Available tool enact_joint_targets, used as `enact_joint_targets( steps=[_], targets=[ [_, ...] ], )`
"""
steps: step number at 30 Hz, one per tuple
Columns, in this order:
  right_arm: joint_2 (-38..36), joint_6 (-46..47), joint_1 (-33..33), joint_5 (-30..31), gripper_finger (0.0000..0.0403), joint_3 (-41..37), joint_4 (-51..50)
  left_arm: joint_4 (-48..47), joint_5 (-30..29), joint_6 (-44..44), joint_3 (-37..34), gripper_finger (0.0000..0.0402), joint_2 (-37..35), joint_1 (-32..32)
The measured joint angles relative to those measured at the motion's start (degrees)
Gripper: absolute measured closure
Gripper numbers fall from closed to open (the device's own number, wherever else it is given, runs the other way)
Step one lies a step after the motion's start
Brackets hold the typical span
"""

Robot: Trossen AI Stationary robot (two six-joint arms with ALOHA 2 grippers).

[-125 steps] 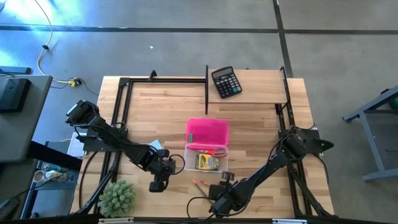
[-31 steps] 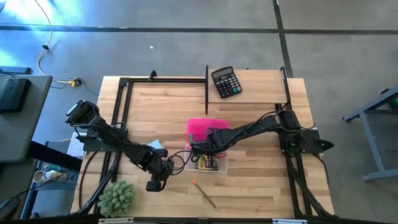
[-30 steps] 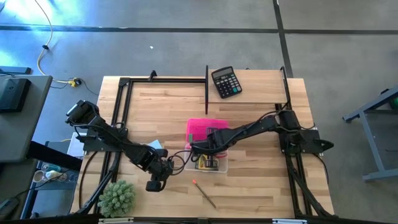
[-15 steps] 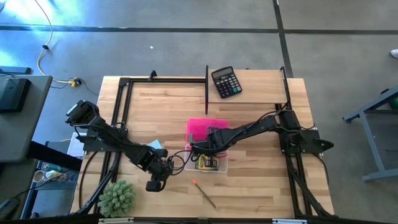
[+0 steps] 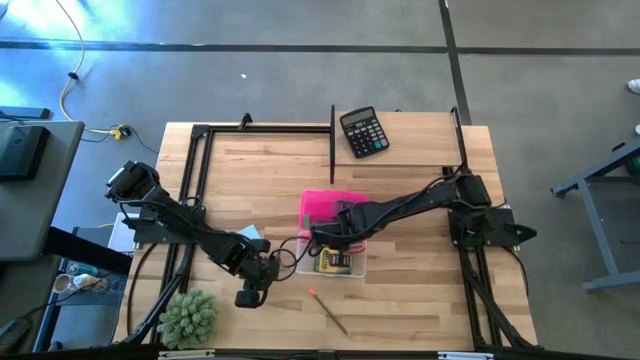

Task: Pack school essentials
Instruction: Put the black pencil into the pink supply box

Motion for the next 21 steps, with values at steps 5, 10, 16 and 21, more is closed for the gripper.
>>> enact_joint_targets(
  steps=[5, 10, 16, 21],
  targets=[
    [-2.8, -0.4, 1.2, 0.3, 0.03, 0.0, -0.7, 0.8, 0.0, -0.6, 0.0, 0.0307, 0.0, 0.0],
    [-4.0, 1.9, 4.2, 0.4, 0.03, 0.0, -0.4, 0.9, 0.0, -1.5, 0.0, 0.0307, 0.0, 0.0],
    [-4.1, 11.9, 9.0, 0.7, 0.03, 0.0, -0.4, 1.3, -0.5, -1.4, 0.0, 0.0307, 0.0, 0.1],
    [-4.1, 20.2, 13.0, 5.3, 0.03, 0.0, -0.9, 3.6, -1.6, 2.5, 0.0, 0.0298, 0.0, 0.1]
  ],
)
